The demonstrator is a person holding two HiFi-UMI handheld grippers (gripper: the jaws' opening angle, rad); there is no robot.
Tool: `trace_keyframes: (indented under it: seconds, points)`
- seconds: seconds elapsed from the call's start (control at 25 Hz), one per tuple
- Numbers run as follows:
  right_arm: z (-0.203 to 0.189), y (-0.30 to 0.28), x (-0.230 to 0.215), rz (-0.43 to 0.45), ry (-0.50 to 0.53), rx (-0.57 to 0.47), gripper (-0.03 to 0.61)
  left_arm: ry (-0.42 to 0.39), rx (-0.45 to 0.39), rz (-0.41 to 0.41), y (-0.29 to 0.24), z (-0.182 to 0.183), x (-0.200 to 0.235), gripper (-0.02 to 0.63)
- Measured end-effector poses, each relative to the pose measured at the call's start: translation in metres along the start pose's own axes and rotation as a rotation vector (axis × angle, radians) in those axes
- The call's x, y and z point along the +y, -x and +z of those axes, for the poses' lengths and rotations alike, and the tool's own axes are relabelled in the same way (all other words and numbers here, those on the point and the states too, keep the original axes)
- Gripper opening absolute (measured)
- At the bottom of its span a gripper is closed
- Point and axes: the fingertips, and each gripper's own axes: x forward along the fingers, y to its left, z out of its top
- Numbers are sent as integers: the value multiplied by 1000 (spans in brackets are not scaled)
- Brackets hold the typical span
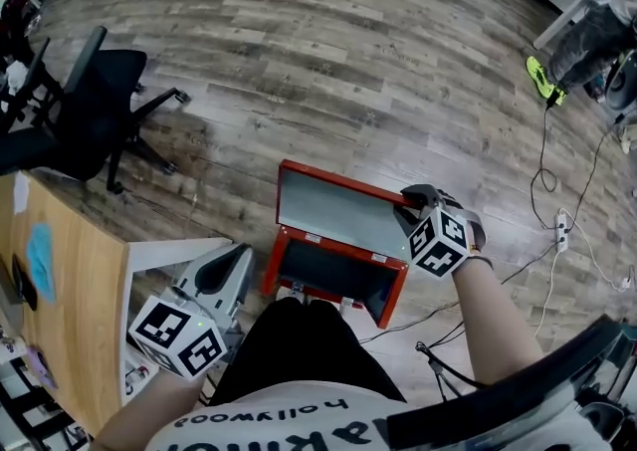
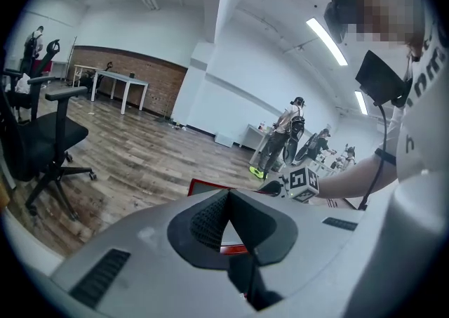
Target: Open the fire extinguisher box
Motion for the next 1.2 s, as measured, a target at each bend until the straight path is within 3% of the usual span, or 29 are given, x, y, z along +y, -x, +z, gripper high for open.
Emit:
trace_keyframes:
  seconds: [0.32, 0.72, 1.04, 1.2]
  points:
    - [0, -10, -5, 15, -6, -7, 112, 3, 35, 12, 8, -15, -3, 5]
    - [-5, -22, -8, 49, -11, -20, 121, 12, 91, -49, -4, -41, -21, 5]
    - [-11, -39, -17, 96, -21, -29, 129, 40, 105, -2, 5, -50, -3, 5]
    - [-16, -45, -19, 127, -29, -45, 133, 25, 107, -17, 9, -56, -3, 5]
